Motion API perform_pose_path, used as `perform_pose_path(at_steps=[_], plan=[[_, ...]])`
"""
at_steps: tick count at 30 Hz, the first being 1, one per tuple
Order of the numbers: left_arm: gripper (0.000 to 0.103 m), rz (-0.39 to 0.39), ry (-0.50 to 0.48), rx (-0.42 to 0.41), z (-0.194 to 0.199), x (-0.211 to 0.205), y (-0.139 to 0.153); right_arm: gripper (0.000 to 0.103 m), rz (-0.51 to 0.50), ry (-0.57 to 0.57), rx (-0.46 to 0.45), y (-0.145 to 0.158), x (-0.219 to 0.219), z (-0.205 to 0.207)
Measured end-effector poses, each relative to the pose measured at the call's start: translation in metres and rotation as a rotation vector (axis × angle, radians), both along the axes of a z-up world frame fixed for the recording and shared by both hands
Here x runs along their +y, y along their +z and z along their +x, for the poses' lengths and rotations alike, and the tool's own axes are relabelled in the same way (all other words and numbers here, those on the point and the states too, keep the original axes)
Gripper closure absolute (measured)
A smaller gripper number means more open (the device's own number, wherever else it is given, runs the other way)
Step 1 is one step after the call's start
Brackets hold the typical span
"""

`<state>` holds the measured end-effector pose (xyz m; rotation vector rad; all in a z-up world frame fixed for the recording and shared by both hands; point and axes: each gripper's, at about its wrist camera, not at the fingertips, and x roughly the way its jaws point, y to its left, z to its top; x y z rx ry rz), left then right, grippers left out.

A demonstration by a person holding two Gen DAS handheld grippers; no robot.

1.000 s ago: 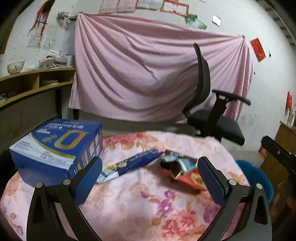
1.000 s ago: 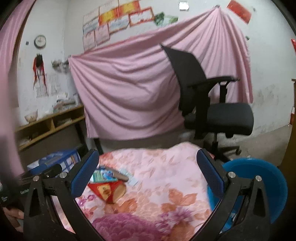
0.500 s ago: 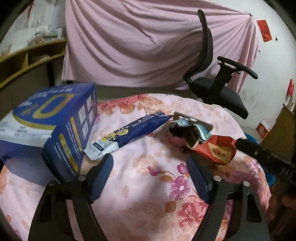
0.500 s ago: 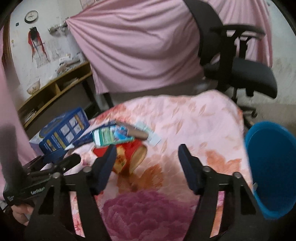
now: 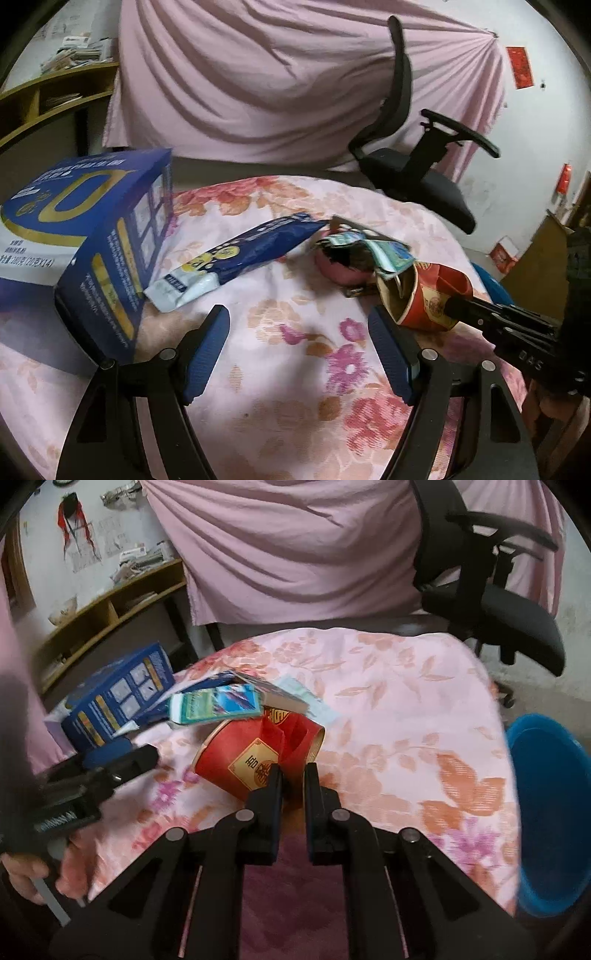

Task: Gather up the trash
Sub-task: 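Grasp the red paper cup with the right tool while the left tool grasps the foil wrapper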

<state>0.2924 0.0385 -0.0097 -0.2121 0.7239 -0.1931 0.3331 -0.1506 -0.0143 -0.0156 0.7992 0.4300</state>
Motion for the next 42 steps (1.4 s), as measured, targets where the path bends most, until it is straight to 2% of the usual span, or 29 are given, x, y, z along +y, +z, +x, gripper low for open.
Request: perform_pose_path(at_steps=[5, 8, 15, 25, 28, 35, 42], plan=[[0.031, -0.024, -0.071, -0.005, -0.001, -0.010, 0.002, 0.064, -0.050, -0.078, -0.022, 0.004, -0.032, -0.003], [0.031, -0.070, -0.090, -0.022, 0.003, -0.014, 0.006, 0.064, -0.031, -0.122, -0.028, 0.006, -0.053, -0.004], [0.033, -0.184, -0.063, -0.016, 0.021, -0.018, 0.014, 0.064, -0.037, -0.162, -0.049, 0.009, -0.063, -0.004], [0.087, -0.304, -0.001, 0.059, 0.036, -0.010, 0.005, 0.064, -0.043, -0.139, -0.072, 0.009, -0.050, -0.009], [0.093, -0.325, -0.001, 0.049, 0.033, -0.006, 0.008, 0.064, -0.038, -0.139, -0.077, 0.010, -0.050, -0.010], [0.103, -0.294, -0.015, 0.001, 0.022, -0.013, 0.017, 0.064, -0.003, -0.132, -0.094, 0.012, -0.053, -0.014], [0.103, -0.139, -0.017, -0.192, -0.010, -0.036, 0.040, 0.064, 0.042, -0.131, -0.151, 0.019, -0.055, -0.022]])
